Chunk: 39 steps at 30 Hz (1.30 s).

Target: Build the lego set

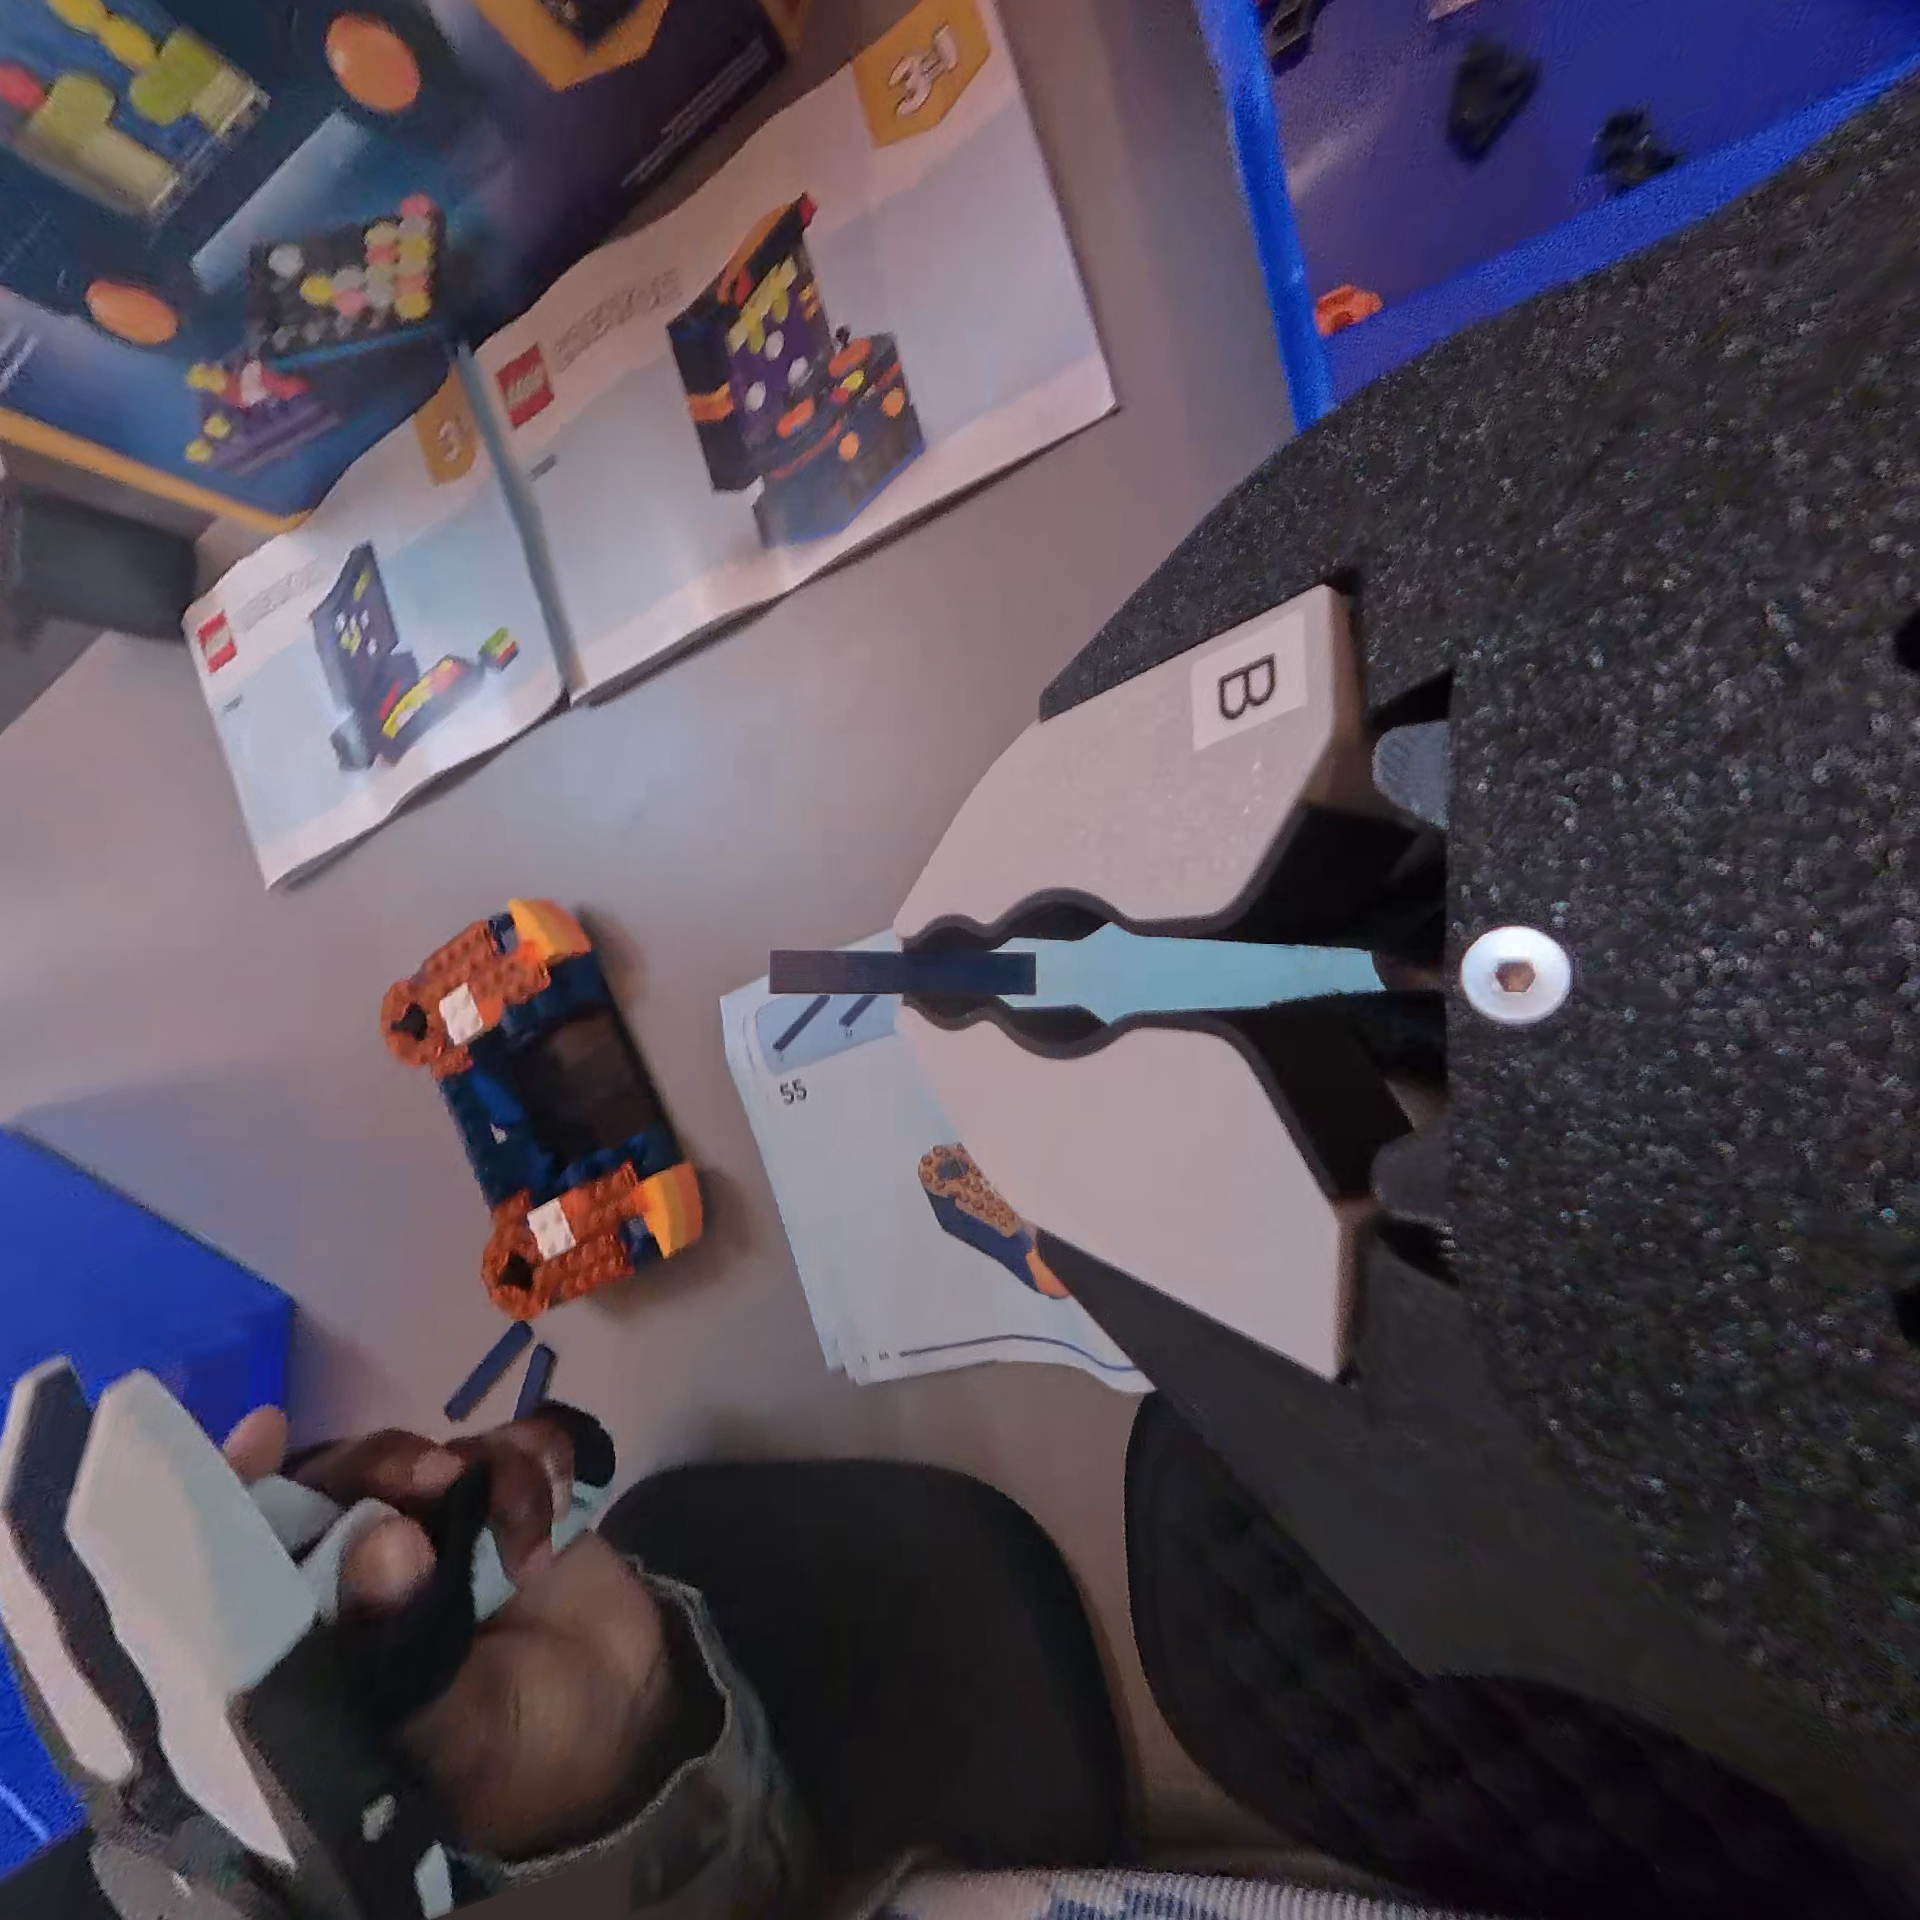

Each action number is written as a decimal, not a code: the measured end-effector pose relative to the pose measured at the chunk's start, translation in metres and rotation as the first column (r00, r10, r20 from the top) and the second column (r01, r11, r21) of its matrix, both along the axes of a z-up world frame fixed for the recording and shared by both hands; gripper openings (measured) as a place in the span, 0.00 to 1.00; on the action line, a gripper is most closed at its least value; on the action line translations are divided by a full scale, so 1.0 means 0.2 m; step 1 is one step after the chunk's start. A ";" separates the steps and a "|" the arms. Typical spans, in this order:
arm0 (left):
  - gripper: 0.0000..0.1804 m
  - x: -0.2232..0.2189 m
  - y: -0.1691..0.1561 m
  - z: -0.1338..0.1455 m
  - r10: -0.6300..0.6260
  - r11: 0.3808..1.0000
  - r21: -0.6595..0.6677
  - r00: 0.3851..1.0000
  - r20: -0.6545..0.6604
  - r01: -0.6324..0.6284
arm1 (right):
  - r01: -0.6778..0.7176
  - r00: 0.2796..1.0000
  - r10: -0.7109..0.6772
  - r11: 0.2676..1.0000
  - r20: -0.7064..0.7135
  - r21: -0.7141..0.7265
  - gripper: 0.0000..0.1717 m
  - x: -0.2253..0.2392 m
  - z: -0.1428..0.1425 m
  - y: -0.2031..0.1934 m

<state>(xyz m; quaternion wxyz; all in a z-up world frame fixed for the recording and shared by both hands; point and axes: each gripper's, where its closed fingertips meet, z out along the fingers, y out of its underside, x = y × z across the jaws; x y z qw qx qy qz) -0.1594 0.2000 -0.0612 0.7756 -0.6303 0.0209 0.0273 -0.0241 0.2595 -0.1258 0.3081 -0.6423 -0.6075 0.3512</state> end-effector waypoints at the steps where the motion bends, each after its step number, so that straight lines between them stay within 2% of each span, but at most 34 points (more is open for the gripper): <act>1: 0.10 -0.02 0.00 0.00 0.009 1.000 0.007 1.000 0.016 -0.009 | -0.019 1.000 0.019 1.000 -0.002 0.007 0.04 -0.01 -0.01 -0.02; 5: 0.09 -0.11 -0.05 0.06 0.073 0.994 0.072 0.994 0.085 -0.080 | -0.119 0.993 0.120 0.992 -0.010 0.035 0.04 -0.03 -0.03 -0.13; 13: 0.09 -0.28 -0.13 0.07 0.105 0.980 0.131 0.949 0.299 -0.150 | -0.176 0.984 0.177 0.976 0.004 0.127 0.04 -0.08 -0.11 -0.23; 21: 0.09 -0.26 -0.13 0.08 0.110 0.978 0.144 0.961 0.255 -0.150 | -0.252 0.966 0.235 0.945 0.105 0.209 0.04 -0.08 -0.20 -0.25; 24: 0.09 -0.25 -0.14 0.09 0.111 0.978 0.147 0.963 0.245 -0.150 | -0.372 0.925 0.329 0.887 0.192 0.274 0.04 -0.07 -0.20 -0.23; 27: 0.09 -0.24 -0.15 0.11 0.111 0.975 0.161 0.967 0.231 -0.151 | -0.523 0.849 0.436 0.776 0.299 0.352 0.04 -0.10 -0.19 -0.19; 31: 0.09 -0.26 -0.17 0.12 0.114 0.971 0.177 0.964 0.239 -0.158 | -0.653 0.754 0.523 0.666 0.397 0.361 0.04 -0.14 -0.22 -0.14; 34: 0.09 -0.26 -0.17 0.12 0.098 0.972 0.183 0.957 0.272 -0.151 | -0.680 0.728 0.521 0.634 0.447 0.368 0.04 -0.17 -0.26 -0.11; 37: 0.09 -0.29 -0.19 0.14 0.095 0.971 0.183 0.951 0.294 -0.153 | -0.674 0.735 0.532 0.646 0.421 0.359 0.04 -0.18 -0.27 -0.14; 39: 0.09 -0.32 -0.23 0.16 0.094 0.981 0.140 0.965 0.246 -0.131 | -0.666 0.743 0.537 0.652 0.400 0.361 0.04 -0.18 -0.26 -0.17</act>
